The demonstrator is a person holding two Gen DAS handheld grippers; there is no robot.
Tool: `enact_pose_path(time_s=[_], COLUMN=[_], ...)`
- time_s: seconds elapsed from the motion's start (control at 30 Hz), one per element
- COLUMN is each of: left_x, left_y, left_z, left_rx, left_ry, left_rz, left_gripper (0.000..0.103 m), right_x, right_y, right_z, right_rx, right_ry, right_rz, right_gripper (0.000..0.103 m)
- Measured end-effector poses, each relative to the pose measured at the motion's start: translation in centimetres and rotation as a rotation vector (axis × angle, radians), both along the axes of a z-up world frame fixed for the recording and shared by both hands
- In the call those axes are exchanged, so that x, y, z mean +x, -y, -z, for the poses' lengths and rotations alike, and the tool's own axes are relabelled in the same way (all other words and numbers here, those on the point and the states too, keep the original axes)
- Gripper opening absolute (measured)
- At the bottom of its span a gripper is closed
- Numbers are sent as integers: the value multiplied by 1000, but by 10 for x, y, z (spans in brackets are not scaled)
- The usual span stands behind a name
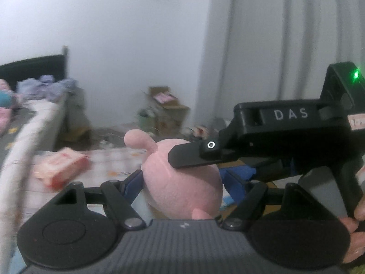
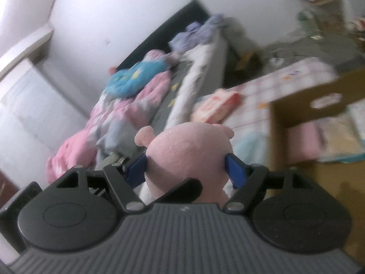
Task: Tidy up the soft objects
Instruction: 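Carry the pink plush toy with the right gripper into the cardboard box, then lower the plush toy into the box and open the right gripper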
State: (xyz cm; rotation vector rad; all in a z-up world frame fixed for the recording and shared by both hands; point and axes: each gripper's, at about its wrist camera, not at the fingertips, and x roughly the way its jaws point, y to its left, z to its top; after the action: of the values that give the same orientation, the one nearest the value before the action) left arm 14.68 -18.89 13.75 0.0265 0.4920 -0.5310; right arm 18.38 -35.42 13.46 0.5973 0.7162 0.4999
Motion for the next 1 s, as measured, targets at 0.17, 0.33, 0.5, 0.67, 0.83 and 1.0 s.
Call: enact_pose_path(time_s=[0.17, 0.33, 0.5, 0.67, 0.83, 1.0], left_x=[25, 61, 75, 62, 50, 35], left_y=[46, 55, 51, 42, 27, 2], left_z=[33, 74, 95, 89, 67, 59], left_rx=[63, 116, 137, 119, 98, 89], left_ry=[-91, -230, -291, -277, -256, -232], left_rz=[73, 104, 108, 106, 92, 68], left_gripper=[78, 78, 75, 75, 75, 75], right_x=[-3, 7, 22, 36, 39, 44], right_y=[59, 103, 119, 124, 119, 107], right_z=[35, 91, 146, 171, 167, 162], right_rx=[30, 157, 244, 205, 123, 28], right_ry=[-87, -234, -356, -400, -380, -376], right_rz=[87, 123, 149, 178, 154, 118], right_gripper=[75, 75, 72, 72, 73, 74])
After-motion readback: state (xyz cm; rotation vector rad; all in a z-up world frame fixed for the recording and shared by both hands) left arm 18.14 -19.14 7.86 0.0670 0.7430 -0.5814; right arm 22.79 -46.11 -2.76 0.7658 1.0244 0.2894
